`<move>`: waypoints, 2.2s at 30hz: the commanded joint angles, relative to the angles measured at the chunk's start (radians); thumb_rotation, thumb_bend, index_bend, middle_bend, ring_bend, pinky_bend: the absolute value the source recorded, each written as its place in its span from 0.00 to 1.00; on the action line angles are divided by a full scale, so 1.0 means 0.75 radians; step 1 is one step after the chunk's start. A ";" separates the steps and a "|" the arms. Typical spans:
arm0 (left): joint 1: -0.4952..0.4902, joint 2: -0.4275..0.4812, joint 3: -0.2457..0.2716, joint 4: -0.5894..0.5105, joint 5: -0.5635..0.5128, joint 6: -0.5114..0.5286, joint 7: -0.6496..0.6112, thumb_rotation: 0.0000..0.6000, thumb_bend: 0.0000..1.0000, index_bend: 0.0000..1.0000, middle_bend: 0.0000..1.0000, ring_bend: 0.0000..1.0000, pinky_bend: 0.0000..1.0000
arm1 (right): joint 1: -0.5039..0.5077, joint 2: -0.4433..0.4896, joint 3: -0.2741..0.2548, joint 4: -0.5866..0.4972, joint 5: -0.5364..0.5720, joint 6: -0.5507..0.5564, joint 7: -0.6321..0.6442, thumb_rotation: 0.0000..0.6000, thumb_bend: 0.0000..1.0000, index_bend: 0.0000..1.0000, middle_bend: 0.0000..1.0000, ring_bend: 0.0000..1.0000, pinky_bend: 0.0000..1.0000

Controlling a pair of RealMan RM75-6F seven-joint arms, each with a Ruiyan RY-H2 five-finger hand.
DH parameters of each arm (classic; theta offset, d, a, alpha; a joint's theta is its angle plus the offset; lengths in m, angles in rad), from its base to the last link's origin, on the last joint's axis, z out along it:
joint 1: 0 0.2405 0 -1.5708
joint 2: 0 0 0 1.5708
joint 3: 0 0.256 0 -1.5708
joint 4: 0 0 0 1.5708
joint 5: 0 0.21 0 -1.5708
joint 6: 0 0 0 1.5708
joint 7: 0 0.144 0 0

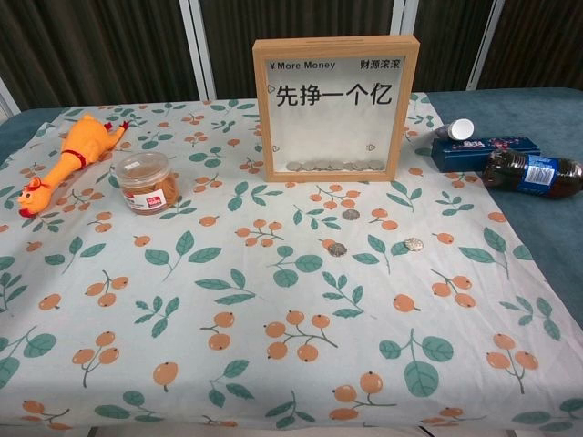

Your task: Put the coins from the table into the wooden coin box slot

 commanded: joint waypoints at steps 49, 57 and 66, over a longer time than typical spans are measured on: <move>0.004 0.016 -0.001 0.027 0.011 0.017 -0.076 1.00 0.41 0.00 0.00 0.00 0.00 | 0.577 -0.784 0.200 0.724 0.185 -0.663 -0.067 1.00 0.55 0.51 0.06 0.00 0.00; 0.008 0.018 -0.001 0.033 0.014 0.028 -0.089 1.00 0.41 0.00 0.00 0.00 0.00 | 0.592 -0.796 0.202 0.728 0.216 -0.672 -0.089 1.00 0.55 0.52 0.06 0.00 0.00; 0.008 0.019 0.000 0.034 0.013 0.026 -0.093 1.00 0.41 0.00 0.00 0.00 0.00 | 0.597 -0.807 0.187 0.743 0.223 -0.667 -0.091 1.00 0.55 0.52 0.06 0.00 0.00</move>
